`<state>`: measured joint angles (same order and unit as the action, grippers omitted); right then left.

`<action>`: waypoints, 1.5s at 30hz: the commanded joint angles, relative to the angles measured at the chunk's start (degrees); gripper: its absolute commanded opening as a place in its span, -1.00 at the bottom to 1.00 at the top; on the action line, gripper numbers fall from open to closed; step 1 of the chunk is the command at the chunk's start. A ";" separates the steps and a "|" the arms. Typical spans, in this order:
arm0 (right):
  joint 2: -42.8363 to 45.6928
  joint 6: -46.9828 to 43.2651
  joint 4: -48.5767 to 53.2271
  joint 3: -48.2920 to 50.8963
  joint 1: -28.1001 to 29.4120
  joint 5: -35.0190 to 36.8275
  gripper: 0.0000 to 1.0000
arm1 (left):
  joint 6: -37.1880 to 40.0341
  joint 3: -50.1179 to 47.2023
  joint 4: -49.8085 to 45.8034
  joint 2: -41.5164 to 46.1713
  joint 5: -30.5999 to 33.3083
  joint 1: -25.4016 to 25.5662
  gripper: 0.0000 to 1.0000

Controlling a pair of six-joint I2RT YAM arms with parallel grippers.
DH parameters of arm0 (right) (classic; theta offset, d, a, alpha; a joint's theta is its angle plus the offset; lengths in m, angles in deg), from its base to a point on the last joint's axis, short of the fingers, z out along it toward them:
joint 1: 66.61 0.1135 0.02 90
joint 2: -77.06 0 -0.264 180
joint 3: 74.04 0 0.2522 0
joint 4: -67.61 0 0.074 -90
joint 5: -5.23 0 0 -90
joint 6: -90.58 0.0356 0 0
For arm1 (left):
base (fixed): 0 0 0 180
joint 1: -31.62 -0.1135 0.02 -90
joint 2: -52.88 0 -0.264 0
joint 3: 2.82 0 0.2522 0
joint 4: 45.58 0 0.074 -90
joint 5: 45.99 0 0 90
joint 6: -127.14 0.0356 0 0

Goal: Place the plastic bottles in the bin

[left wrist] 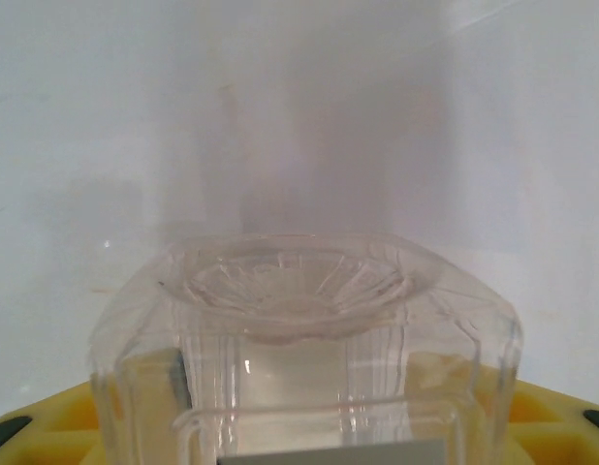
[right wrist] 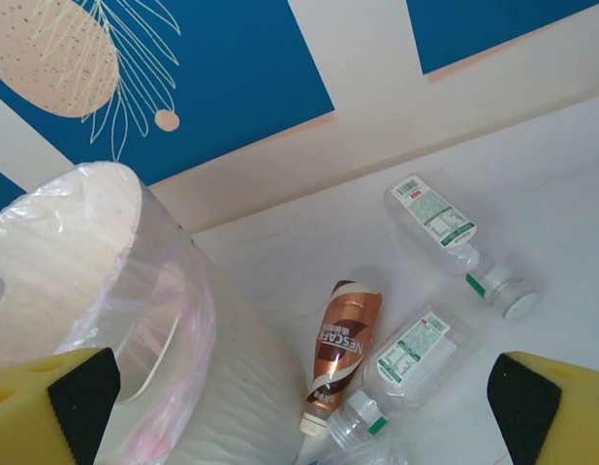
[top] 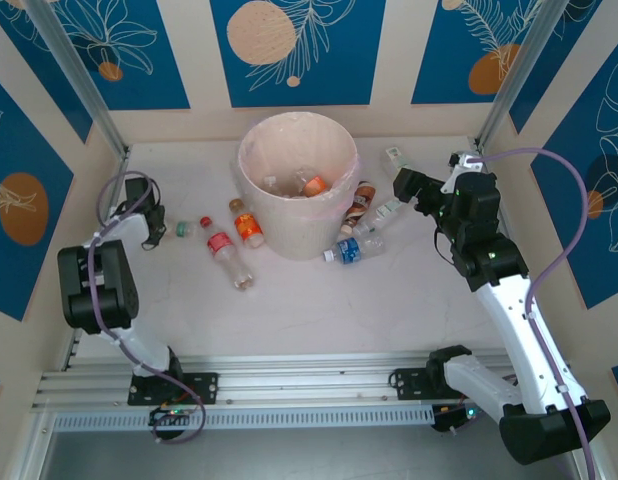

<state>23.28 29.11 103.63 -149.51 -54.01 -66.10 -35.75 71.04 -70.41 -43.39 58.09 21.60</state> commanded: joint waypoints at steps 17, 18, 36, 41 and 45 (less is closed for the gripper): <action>0.91 0.65 -6.79 3.35 -0.91 -1.72 0.99 | 27.60 1.57 15.00 23.30 -13.55 7.10 -0.34; 0.96 0.65 -6.71 3.35 -0.91 -1.77 0.99 | 28.00 1.81 15.28 24.19 -13.26 7.80 -0.34; 4.11 -1.43 -15.41 9.65 -0.91 -10.87 0.99 | 35.93 16.93 24.00 20.01 -19.84 27.47 -0.32; 4.65 -1.73 -15.01 10.38 -0.93 -10.21 0.99 | 37.55 24.45 24.08 13.19 -20.42 33.43 -0.31; 4.78 -1.07 -14.46 10.55 -0.93 -8.95 0.99 | 36.60 28.69 23.28 8.16 -15.76 37.52 -0.31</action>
<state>27.12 28.44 89.88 -139.70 -54.70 -75.97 0.10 96.81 -48.49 -33.02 39.84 56.81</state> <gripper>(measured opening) 0.995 0.540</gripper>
